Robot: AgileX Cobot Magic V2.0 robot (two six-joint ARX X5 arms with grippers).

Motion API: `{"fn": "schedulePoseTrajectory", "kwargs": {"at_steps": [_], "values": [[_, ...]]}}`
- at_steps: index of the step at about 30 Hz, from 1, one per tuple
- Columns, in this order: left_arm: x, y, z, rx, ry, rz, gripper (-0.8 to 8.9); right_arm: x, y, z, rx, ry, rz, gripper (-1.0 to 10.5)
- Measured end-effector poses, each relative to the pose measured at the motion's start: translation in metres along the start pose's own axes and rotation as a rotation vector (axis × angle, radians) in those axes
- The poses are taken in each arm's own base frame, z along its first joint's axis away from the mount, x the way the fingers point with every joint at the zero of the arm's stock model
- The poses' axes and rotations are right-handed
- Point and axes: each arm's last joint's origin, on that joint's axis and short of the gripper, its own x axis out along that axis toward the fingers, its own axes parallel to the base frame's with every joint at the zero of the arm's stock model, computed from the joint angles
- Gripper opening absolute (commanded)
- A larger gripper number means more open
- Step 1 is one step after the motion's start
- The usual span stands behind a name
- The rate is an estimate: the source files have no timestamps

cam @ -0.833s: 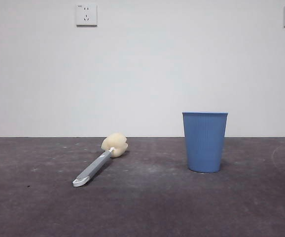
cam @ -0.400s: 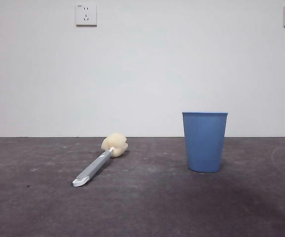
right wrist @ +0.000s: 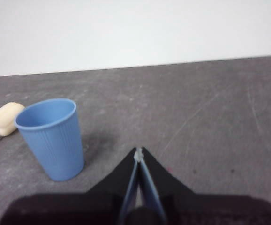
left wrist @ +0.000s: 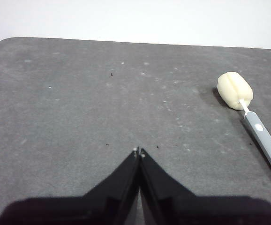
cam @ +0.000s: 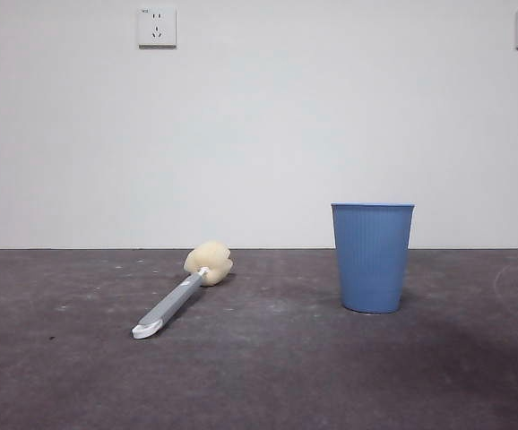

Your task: Pick up the cup brush,pick up the cup,insert the brush into the cup,clean the cup,put the cup brush back,put the cup back to the fixed position on the table

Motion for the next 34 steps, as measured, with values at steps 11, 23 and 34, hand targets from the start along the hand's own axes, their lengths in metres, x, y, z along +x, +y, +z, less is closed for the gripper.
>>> {"fn": "schedulePoseTrajectory", "kwargs": {"at_steps": [11,23,34], "values": [[0.0,0.0,0.0,0.0,0.0,0.0,-0.04,0.0,-0.001,-0.016,0.046,0.053,-0.009,0.0],[0.0,0.0,0.0,0.0,0.0,0.0,-0.03,0.0,-0.001,-0.016,0.065,0.053,-0.009,0.0],[0.0,0.0,0.0,0.0,0.0,0.0,-0.04,0.0,-0.001,-0.016,0.065,0.053,-0.009,0.0]]}}
